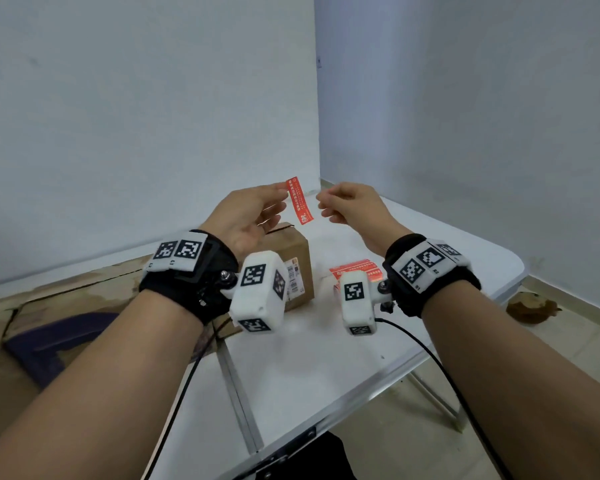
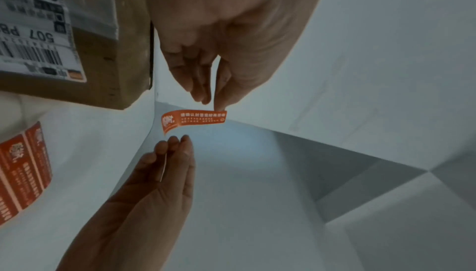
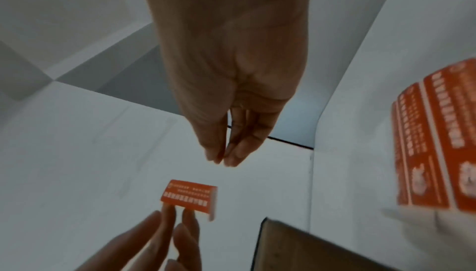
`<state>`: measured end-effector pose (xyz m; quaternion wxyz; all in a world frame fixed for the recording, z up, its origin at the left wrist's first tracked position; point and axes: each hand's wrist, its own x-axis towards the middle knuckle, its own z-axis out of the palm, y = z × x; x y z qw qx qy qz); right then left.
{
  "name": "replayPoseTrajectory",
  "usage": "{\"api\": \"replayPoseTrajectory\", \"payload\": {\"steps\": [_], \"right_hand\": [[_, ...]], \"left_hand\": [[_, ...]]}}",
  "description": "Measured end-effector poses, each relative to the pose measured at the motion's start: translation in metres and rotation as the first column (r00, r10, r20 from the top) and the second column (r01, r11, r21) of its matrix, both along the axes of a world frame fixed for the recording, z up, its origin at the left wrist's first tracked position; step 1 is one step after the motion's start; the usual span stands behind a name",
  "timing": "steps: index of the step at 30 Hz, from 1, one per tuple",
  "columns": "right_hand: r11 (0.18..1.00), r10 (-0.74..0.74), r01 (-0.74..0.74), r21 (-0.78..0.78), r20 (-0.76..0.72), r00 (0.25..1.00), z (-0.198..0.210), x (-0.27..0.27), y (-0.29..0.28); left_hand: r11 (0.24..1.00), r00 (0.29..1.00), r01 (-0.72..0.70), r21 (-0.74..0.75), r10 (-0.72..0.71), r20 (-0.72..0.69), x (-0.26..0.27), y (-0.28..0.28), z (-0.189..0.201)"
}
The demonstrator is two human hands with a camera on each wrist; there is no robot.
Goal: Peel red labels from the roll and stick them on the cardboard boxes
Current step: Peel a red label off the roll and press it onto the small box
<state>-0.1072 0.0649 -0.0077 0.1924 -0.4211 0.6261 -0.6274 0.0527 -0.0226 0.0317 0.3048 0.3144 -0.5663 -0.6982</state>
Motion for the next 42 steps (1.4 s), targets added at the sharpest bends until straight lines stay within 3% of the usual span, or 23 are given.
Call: {"api": "replayPoseTrajectory", "payload": {"steps": [5,11,20,22,24,26,28,31,34,37,42], "right_hand": [[0.994,0.091,-0.094,-0.060,-0.051,0.995,0.011,0.022,-0.019],[0.989,0.149,-0.149,0.013,-0.183,0.972,0.016,0.037,-0.035],[0.985,0.172,-0.168,0.038,-0.190,0.967,0.015,0.049,-0.042],[0.984,0.175,-0.169,0.050,-0.197,0.965,0.014,0.049,-0.042],[0.981,0.188,-0.172,0.088,-0.214,0.959,0.012,0.048,-0.042],[0.979,0.187,-0.163,0.123,-0.220,0.957,0.008,0.045,-0.043],[0.987,0.132,-0.109,0.121,-0.202,0.971,0.001,0.040,-0.044],[0.997,0.047,-0.042,0.070,-0.070,0.996,-0.006,0.036,-0.047],[0.996,0.065,-0.066,0.055,0.023,0.998,-0.009,0.040,-0.052],[0.994,0.092,-0.092,0.064,0.010,0.996,-0.009,0.046,-0.059],[0.987,0.139,-0.133,0.086,-0.063,0.988,-0.007,0.052,-0.069]], "left_hand": [[0.997,0.998,-0.065,-0.034,0.066,0.023,0.022,-0.010,0.006],[0.995,0.995,-0.085,-0.059,0.088,0.047,0.039,-0.018,0.007],[0.993,0.994,-0.072,-0.093,0.078,0.071,0.045,-0.020,0.005],[0.988,0.992,-0.078,-0.131,0.090,0.084,0.046,-0.020,0.005],[0.962,0.984,-0.081,-0.260,0.118,0.131,0.048,-0.021,0.003],[0.862,0.954,-0.075,-0.502,0.209,0.217,0.052,-0.022,0.000],[0.674,0.879,-0.039,-0.738,0.374,0.295,0.057,-0.021,-0.003],[0.451,0.758,0.164,-0.877,0.511,0.404,0.062,-0.018,-0.015],[0.341,0.653,0.396,-0.853,0.548,0.522,0.062,-0.015,-0.033],[0.289,0.589,0.479,-0.829,0.595,0.548,0.062,-0.018,-0.047],[0.194,0.588,0.496,-0.846,0.643,0.492,0.065,-0.015,-0.062]]}}
